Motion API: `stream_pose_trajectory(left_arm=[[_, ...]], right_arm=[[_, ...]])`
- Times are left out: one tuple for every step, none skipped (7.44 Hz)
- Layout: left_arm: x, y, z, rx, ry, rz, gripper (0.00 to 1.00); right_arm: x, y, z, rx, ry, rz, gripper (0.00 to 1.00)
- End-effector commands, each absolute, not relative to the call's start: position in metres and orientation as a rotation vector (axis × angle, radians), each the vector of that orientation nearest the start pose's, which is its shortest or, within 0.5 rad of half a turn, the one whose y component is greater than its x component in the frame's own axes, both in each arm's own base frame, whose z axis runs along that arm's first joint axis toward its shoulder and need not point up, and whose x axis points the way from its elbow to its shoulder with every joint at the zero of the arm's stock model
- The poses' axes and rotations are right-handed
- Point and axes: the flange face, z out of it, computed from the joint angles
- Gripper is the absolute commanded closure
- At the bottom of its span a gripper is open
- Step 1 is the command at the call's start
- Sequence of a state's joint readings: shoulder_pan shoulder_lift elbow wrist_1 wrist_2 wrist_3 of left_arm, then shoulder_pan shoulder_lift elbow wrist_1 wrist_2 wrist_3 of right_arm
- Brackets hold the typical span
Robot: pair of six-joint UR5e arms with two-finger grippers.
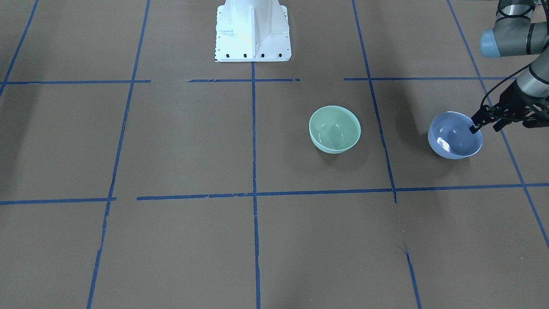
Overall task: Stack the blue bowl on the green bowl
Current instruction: 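Reach the left gripper down to the blue bowl's rim and grasp it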
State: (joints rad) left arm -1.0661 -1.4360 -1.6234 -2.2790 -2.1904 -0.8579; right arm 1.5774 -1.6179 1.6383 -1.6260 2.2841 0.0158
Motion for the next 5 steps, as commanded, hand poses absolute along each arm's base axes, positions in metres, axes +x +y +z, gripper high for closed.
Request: stream_pose_trajectory(left_arm=[[0.165,-0.442,0.620,0.068,0.856,-0.148,1.00],[0.165,-0.442,0.619,0.070,0.858,-0.147,1.00],[0.165,-0.441,0.618,0.073,0.859,-0.143,1.00],[0.165,-0.439,0.613,0.050,0.873,-0.138,1.00],[0.164,-0.436,0.584,0.037,0.917,-0.116,1.00]], right_arm=[[0.071,-0.468,0.658,-0.037,-0.713,0.033,0.00],[0.071,-0.468,0.658,-0.037,-0.713,0.033,0.00],[0.072,-0.468,0.658,-0.037,-0.713,0.035,0.00],[0.071,-0.468,0.658,-0.038,-0.713,0.035,0.00],[0.071,-0.468,0.658,-0.037,-0.713,0.033,0.00]])
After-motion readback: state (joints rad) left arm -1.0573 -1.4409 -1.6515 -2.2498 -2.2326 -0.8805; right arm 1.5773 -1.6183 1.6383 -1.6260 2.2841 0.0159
